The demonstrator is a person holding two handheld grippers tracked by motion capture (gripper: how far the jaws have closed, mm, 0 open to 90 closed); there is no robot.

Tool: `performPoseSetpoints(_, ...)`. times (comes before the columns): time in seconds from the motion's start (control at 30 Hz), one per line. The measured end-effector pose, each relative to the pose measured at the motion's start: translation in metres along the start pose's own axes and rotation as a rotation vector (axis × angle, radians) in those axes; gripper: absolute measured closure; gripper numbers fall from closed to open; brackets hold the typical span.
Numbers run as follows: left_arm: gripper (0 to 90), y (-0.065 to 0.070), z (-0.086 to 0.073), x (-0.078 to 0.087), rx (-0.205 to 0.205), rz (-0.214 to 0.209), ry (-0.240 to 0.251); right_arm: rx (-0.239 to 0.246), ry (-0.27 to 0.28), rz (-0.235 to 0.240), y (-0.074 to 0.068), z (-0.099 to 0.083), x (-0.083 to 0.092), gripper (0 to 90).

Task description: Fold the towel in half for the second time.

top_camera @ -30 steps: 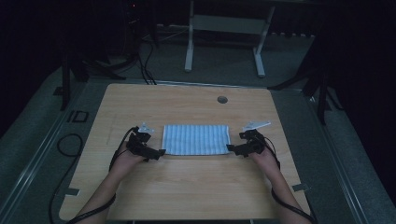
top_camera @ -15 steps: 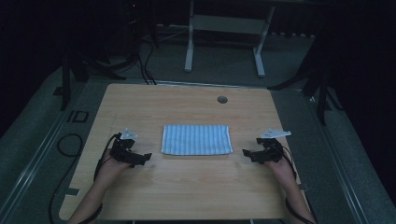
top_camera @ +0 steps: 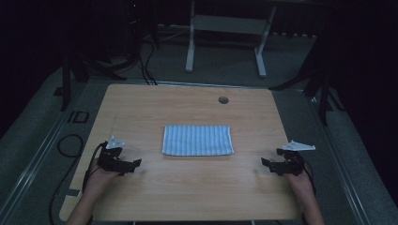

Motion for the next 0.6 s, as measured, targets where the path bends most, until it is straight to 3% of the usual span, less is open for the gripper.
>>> performPoseSetpoints(0.17, 1.5, -0.004, -0.01, 0.005, 0.028, 0.009, 0.02, -0.019, 0.015, -0.023, 0.004, -0.01, 0.012, 10.9)
performPoseSetpoints(0.4, 1.5, -0.01, -0.018, 0.015, 0.054, 0.041, 0.087, -0.056, 0.076, -0.07, 0.011, -0.011, 0.022, 10.9)
performPoseSetpoints(0.6, 1.5, -0.012, -0.023, 0.018, 0.043, 0.06, 0.093, -0.046, 0.078, -0.096, 0.012, -0.013, 0.021, 11.2)
Point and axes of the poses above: each handheld gripper's, and its own axes: x roughly backward along the jaws, z roughly out of its top, y roughly to its right, the point moved 8 cm from there along -x, roughly forward along the jaws, and after that the axes turned 3 degrees about -z, right-handed, at the moved point
